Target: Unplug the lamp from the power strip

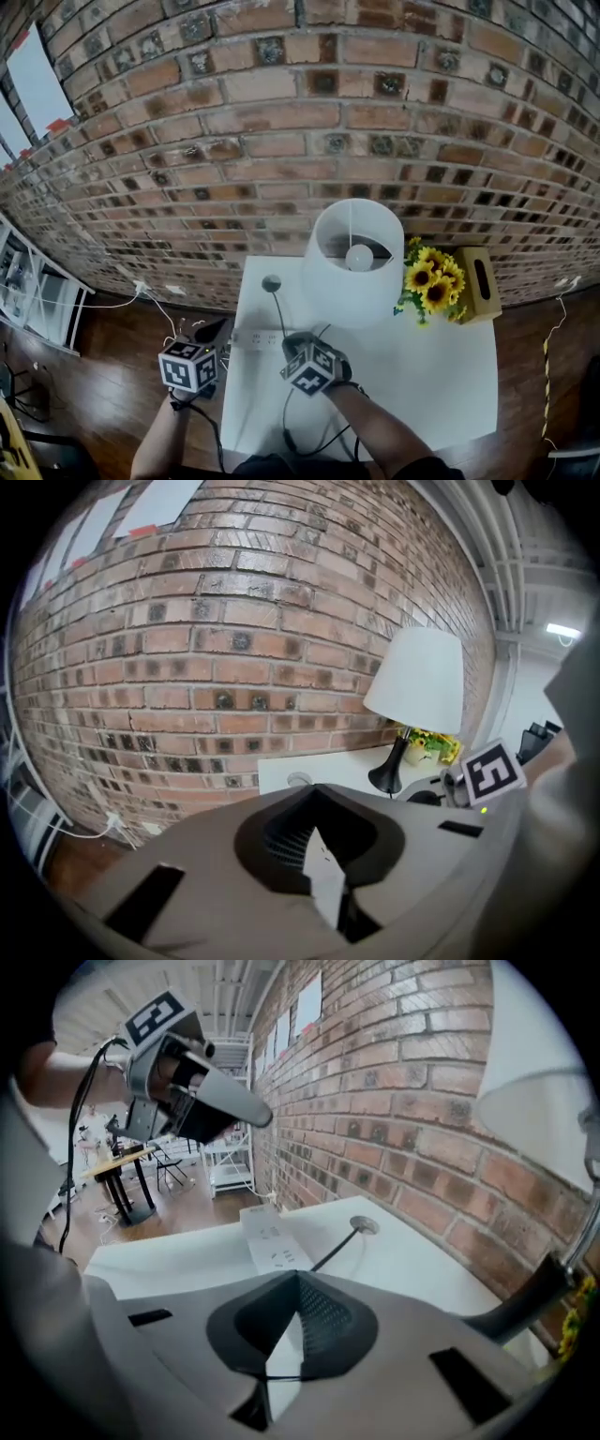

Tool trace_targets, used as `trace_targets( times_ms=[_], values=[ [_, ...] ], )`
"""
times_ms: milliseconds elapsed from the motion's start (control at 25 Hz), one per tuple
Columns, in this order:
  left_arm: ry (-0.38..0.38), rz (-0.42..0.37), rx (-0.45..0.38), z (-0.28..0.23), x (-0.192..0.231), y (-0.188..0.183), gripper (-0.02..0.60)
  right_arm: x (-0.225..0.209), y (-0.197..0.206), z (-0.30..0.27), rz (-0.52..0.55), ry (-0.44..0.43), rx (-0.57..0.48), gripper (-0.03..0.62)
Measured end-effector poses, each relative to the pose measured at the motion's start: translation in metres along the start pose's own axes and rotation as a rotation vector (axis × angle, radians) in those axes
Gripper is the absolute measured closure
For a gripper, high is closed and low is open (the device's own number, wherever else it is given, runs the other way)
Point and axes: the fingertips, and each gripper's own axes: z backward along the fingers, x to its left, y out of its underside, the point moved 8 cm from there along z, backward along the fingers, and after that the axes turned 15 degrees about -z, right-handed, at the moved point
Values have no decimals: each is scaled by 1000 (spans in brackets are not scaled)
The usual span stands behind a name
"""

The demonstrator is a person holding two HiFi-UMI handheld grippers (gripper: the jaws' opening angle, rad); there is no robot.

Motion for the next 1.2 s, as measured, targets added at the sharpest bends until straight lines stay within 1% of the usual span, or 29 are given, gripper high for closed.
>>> trace_targets(
  times_ms=[80,240,400,560,720,800,880,960,1040,1200],
  values=[
    [-5,-32,15,3,-7,3,560,3,-10,11,-9,-7,-71,591],
    [-13,-14,-9,11,-13,-4,560,6,-32,32,-36,-25,-180,591],
    [-31,-38,-31,21,-19,-18,560,12,-47,51,-37,-61,-267,591],
    [-54,-65,-52,34,-26,-26,559,16,-54,64,-48,-93,-325,591],
    [-101,-117,-60,51,-37,-30,560,26,-53,71,-31,-112,-333,591],
    [-122,-117,-72,62,-38,-32,560,32,-56,71,-29,-144,-340,591],
    [-146,-119,-84,72,-40,-33,560,39,-60,74,-51,-187,-351,591],
    [-170,-122,-95,85,-41,-35,560,47,-67,81,-62,-213,-387,591],
    [-195,-116,-110,98,-40,-35,560,55,-75,88,-51,-236,-428,592],
    [-239,-105,-151,126,-39,-36,560,76,-89,104,-51,-345,-479,592]
  ],
)
